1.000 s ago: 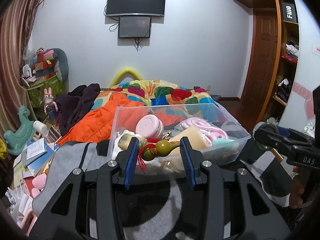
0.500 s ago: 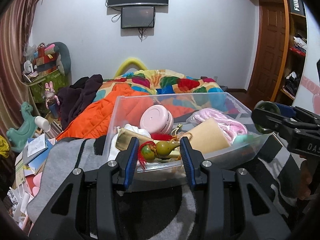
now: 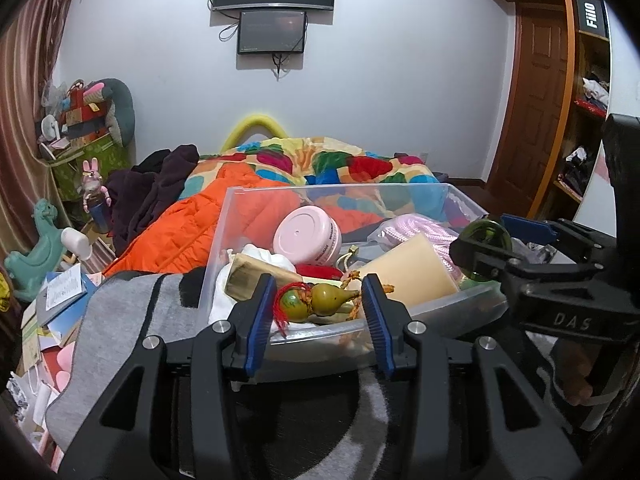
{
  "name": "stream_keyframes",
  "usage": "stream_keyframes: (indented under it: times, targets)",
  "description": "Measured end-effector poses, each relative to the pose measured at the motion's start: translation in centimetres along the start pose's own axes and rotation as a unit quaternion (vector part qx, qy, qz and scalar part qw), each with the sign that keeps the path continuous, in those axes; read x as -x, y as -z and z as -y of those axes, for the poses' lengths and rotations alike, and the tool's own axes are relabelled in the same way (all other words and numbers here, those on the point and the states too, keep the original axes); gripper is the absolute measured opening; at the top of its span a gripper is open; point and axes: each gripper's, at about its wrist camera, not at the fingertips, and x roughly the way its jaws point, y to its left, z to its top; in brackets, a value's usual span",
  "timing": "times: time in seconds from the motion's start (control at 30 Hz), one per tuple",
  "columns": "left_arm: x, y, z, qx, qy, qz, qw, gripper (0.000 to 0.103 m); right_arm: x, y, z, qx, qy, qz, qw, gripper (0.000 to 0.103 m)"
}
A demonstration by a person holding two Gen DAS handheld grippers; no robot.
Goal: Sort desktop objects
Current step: 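Lower the bottle and pendant into the bin and open both tools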
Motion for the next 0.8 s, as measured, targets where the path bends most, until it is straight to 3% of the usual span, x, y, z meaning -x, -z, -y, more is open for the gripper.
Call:
stream_keyframes:
  times: [0.57, 0.8]
  targets:
    - [2.4, -0.5, -0.5, 0.03, 0.019, 0.031, 0.9989, 0.048, 4.8, 0.4, -0.7, 0.001, 0.017, 0.044, 0.999, 0.081]
    - [3.8, -0.5, 0.4, 0.02, 0.011, 0.035, 0.9991, 0.054, 6.5, 1.1, -1.2, -0.004, -0.005, 0.04, 0.999, 0.082]
